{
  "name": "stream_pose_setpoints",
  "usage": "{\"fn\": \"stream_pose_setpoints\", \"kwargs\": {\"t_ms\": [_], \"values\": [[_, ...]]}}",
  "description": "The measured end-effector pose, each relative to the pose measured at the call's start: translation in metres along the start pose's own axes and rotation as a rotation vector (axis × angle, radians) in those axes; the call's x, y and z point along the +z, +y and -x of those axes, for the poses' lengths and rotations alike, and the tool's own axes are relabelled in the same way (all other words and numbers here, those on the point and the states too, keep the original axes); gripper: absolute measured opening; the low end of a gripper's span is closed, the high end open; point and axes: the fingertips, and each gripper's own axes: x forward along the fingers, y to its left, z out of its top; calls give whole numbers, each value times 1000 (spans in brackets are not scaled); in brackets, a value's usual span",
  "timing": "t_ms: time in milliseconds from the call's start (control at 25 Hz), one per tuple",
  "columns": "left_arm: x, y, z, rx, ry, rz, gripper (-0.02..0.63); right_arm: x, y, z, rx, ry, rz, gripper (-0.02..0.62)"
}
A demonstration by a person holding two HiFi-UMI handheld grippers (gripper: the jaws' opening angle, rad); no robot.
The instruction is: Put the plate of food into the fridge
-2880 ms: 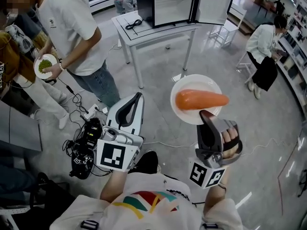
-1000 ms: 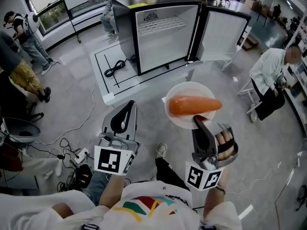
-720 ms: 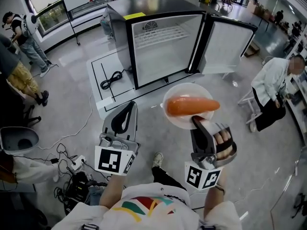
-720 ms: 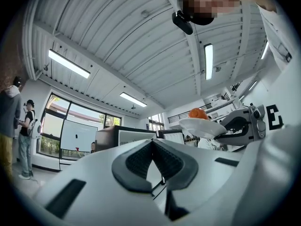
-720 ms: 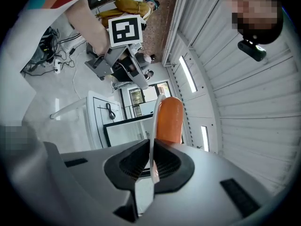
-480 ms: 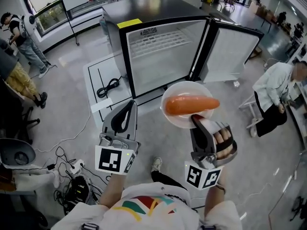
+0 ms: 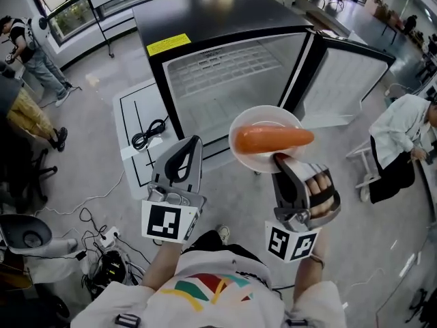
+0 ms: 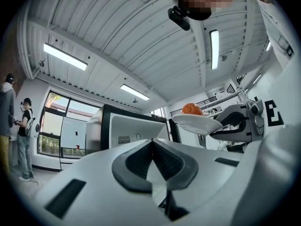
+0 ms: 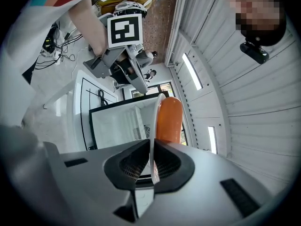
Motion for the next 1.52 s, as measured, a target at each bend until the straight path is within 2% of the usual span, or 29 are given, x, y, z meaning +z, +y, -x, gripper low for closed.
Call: {"fn": "stream_pose_setpoints", "kwargs": {"t_ms": [320, 840, 1240, 1520], "values": [[-22, 28, -41, 42, 17, 39, 6, -21, -4, -62, 17, -31, 18, 23], [-40, 42, -85, 38, 39, 77, 6, -38, -8, -163, 73, -101, 90, 25], [-62, 39, -106, 2, 68, 109, 6, -43, 4, -223, 190, -157, 149, 26], [-73, 52, -113, 11, 93, 136, 6, -38, 7, -269, 283, -181, 177, 29]]}}
